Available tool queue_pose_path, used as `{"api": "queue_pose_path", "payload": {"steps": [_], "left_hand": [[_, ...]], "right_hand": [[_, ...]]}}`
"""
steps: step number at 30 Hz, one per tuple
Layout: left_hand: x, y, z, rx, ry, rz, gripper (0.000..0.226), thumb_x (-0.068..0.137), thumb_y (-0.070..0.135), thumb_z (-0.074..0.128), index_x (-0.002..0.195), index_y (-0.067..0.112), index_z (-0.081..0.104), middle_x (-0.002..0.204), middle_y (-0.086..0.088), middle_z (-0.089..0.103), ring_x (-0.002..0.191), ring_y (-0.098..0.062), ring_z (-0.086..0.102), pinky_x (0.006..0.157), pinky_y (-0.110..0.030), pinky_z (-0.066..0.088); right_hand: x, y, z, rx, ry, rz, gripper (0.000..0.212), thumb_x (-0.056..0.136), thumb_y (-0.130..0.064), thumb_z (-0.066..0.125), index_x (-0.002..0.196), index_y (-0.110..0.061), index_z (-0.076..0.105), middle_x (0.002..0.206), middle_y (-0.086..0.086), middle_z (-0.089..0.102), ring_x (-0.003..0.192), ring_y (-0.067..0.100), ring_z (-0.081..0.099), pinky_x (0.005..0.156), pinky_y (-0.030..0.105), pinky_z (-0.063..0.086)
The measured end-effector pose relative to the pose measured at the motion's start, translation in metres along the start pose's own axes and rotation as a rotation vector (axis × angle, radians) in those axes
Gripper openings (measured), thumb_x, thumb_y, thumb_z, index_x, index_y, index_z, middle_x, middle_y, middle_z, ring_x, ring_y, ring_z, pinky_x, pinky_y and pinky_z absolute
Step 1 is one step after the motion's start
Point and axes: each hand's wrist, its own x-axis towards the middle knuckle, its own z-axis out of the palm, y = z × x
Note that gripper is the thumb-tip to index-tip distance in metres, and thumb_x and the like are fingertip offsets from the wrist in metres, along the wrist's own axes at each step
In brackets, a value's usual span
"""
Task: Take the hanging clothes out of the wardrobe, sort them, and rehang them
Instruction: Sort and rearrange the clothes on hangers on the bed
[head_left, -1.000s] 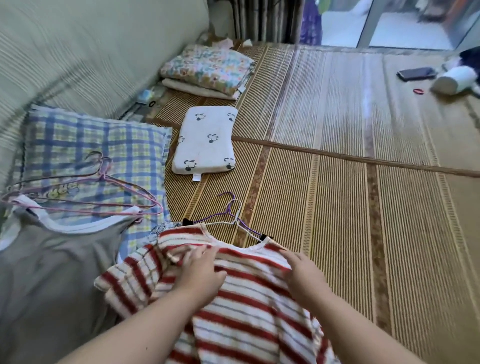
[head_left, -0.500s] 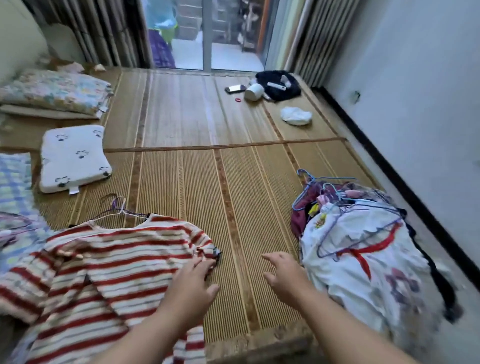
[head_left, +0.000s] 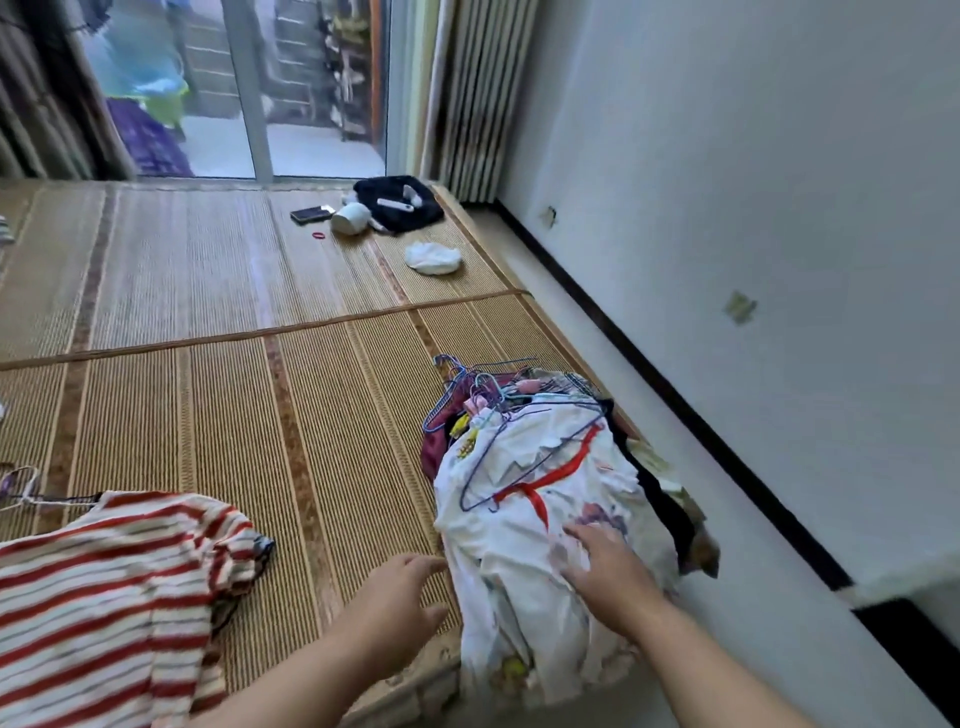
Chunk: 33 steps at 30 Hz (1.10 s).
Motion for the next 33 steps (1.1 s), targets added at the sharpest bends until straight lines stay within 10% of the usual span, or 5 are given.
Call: {"api": "queue_pose_path", "payload": {"steps": [19, 26, 29, 33], "left_hand": [[0.296, 0.080, 0.110, 0.157, 0.067, -0.419, 0.063, 0.086, 0.038, 0.062, 0.143, 0.031, 0.035, 0.145, 0.001, 0.042, 0.125, -0.018, 0.047, 0.101, -0.030, 0.042], [0.356, 0.026, 0.151, 0.193, 0.080, -0.561, 0.077, 0.081, 0.035, 0.061, 0.147, 0.023, 0.022, 0.146, -0.005, 0.038, 0.127, -0.024, 0.044, 0.104, -0.035, 0.042], [0.364, 0.006, 0.166, 0.227, 0.115, -0.637, 0.072, 0.090, 0.024, 0.042, 0.151, 0.019, 0.005, 0.156, -0.007, 0.019, 0.142, -0.025, 0.021, 0.116, -0.037, 0.020], [0.359, 0.002, 0.156, 0.226, 0.163, -0.699, 0.062, 0.093, 0.032, 0.044, 0.149, 0.022, 0.019, 0.141, -0.011, 0.038, 0.128, -0.031, 0.038, 0.105, -0.043, 0.035]], "right_hand": [[0.394, 0.148, -0.044, -0.215, -0.162, -0.310, 0.076, 0.078, -0.036, 0.068, 0.144, -0.029, 0.031, 0.148, 0.001, 0.034, 0.134, 0.023, 0.035, 0.106, 0.043, 0.036], [0.479, 0.153, -0.003, -0.409, -0.152, -0.270, 0.105, 0.075, -0.046, 0.072, 0.148, -0.033, -0.003, 0.158, -0.004, -0.007, 0.144, 0.030, -0.002, 0.109, 0.062, 0.013], [0.489, 0.161, 0.007, -0.453, -0.130, -0.264, 0.104, 0.080, -0.046, 0.064, 0.147, -0.031, -0.014, 0.152, 0.008, 0.012, 0.139, 0.034, 0.012, 0.108, 0.065, 0.008], [0.475, 0.176, -0.001, -0.462, -0.055, -0.334, 0.111, 0.066, -0.064, 0.067, 0.143, -0.037, -0.008, 0.133, 0.012, 0.022, 0.121, 0.033, 0.028, 0.103, 0.049, 0.029]]}}
